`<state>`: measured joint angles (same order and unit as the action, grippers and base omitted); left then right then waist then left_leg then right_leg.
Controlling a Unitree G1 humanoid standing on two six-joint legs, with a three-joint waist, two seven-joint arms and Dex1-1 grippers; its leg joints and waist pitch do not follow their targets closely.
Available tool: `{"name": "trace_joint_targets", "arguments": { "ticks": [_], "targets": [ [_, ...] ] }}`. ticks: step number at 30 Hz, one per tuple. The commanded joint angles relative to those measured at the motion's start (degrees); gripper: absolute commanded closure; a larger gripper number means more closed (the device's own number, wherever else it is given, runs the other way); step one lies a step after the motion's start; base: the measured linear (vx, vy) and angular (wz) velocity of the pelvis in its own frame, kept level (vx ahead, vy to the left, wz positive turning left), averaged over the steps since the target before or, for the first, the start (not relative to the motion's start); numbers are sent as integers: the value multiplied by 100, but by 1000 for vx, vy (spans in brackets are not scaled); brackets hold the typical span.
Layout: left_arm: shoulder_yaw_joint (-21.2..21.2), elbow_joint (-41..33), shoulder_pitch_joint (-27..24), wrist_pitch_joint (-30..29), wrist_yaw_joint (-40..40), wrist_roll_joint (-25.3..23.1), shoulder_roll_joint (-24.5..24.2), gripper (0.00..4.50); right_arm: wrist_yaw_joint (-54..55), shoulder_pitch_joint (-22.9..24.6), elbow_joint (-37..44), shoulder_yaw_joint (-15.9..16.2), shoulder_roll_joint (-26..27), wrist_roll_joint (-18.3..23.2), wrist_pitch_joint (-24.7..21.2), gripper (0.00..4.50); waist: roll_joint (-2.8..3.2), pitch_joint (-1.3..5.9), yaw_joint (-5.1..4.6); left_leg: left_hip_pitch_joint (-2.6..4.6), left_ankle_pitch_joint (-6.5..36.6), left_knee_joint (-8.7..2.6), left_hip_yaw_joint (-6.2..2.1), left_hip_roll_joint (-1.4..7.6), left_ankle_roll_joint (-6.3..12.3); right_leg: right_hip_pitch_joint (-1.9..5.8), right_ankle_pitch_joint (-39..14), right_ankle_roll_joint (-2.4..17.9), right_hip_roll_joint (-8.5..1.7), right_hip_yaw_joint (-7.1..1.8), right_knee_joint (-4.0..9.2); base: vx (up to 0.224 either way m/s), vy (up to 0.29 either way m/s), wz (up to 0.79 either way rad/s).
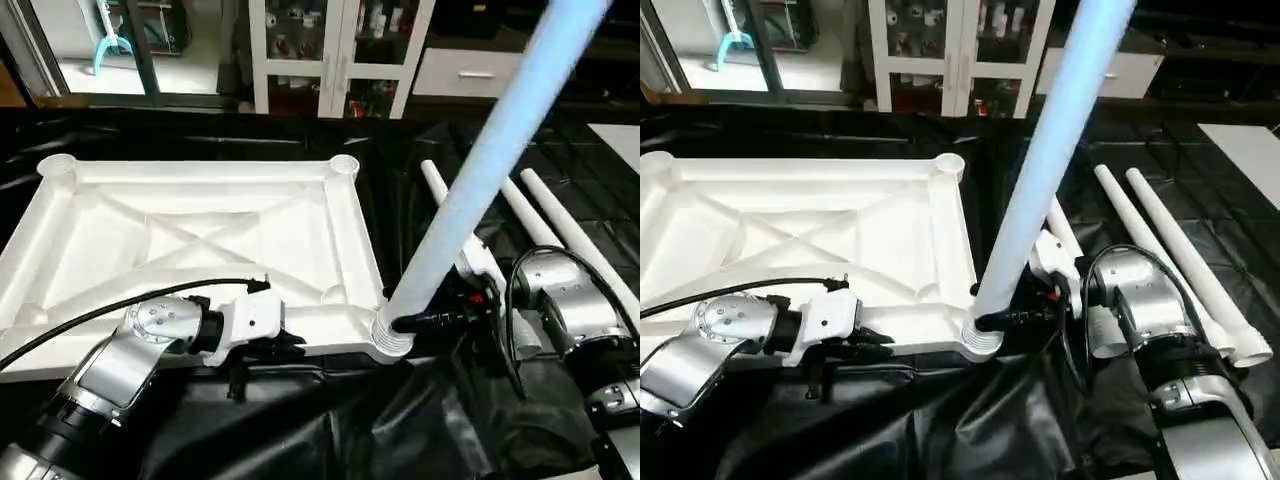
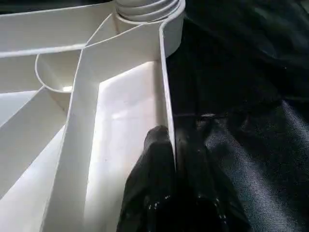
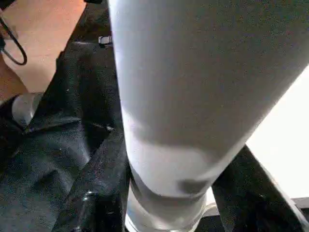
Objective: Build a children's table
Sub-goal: Insert table leg to table base
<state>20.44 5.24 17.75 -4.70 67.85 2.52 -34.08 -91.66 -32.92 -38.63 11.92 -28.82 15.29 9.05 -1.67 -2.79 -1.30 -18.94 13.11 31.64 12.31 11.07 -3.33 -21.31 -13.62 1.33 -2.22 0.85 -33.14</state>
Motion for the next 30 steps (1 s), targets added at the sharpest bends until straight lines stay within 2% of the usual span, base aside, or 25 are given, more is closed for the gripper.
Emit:
{"name": "trace_joint_targets", "arguments": {
  "ticks": [1,3,4,5,6,7,9,11,13,14,15,22,26,30],
  "targets": [
    [146,39,-157,91,275,-27,-182,450,353,721,-848,629,-115,-1136,124,262,102,43,-23,61,646,-338,-92,356,296,69,365,1534,-454,-237,278,0,0,0],
    [136,13,-172,70,275,-15,-177,450,544,855,-853,598,-41,-1138,203,262,127,21,-16,54,770,-361,-101,363,263,66,248,1530,-456,-227,293,0,0,0],
    [133,5,-177,65,275,-12,-177,450,593,893,-852,595,-24,-1136,219,262,111,5,-26,47,983,-380,-107,369,193,58,-48,1487,-462,-227,327,0,0,0],
    [131,-6,-186,57,273,-10,-178,450,753,990,-846,559,36,-1113,214,262,147,-10,-27,41,1131,-394,-121,365,138,56,-263,1464,-472,-230,346,0,0,0],
    [131,-10,-192,55,269,-14,-178,450,899,1069,-846,521,92,-1082,206,262,120,-32,-52,55,1494,-414,-128,366,41,28,-785,1382,-476,-245,404,0,0,0],
    [132,-5,-192,59,264,-21,-175,450,974,1105,-850,498,122,-1055,201,262,142,-43,-54,64,1664,-426,-143,367,-10,18,-1038,1339,-476,-251,418,0,0,0],
    [150,32,-170,85,251,-36,-154,450,1112,1256,-835,449,213,-944,106,262,121,-41,-84,99,2018,-444,-185,364,-114,-14,-1647,1170,-474,-272,480,0,0,0],
    [172,65,-137,99,240,-43,-127,450,1132,1384,-789,503,218,-968,136,262,112,-39,-103,92,2065,-448,-206,357,-115,-23,-1740,1109,-463,-284,499,0,0,0],
    [191,90,-112,116,224,-61,-106,450,1144,1473,-741,547,213,-1011,205,262,114,-45,-123,119,2145,-446,-211,352,-96,-59,-1840,1082,-445,-284,519,0,0,0],
    [196,97,-104,121,212,-70,-96,450,1157,1504,-720,558,215,-1031,237,262,195,-59,-121,122,2166,-455,-223,353,-116,-64,-1824,1091,-452,-286,512,0,0,0],
    [204,115,-86,130,178,-95,-70,450,1173,1559,-675,586,219,-1079,284,262,147,-56,-141,107,2176,-459,-223,354,-109,-55,-1749,1083,-431,-275,518,0,0,0],
    [244,117,-52,73,216,-83,-41,450,1282,1536,-583,648,268,-1183,265,262,161,-57,-187,109,2341,-472,-241,355,-108,-76,-1916,1040,-432,-272,528,0,0,0],
    [269,112,-64,47,263,-94,-65,450,1230,1511,-548,816,190,-1307,103,262,163,-56,-196,105,2388,-474,-245,351,-112,-82,-1984,1005,-431,-273,537,0,0,0],
    [286,165,-63,71,261,-129,-53,450,1078,1410,-731,1188,81,-1669,26,262,149,-72,-214,94,2380,-480,-251,351,-102,-93,-2040,961,-431,-276,542,0,0,0]
  ]
}}
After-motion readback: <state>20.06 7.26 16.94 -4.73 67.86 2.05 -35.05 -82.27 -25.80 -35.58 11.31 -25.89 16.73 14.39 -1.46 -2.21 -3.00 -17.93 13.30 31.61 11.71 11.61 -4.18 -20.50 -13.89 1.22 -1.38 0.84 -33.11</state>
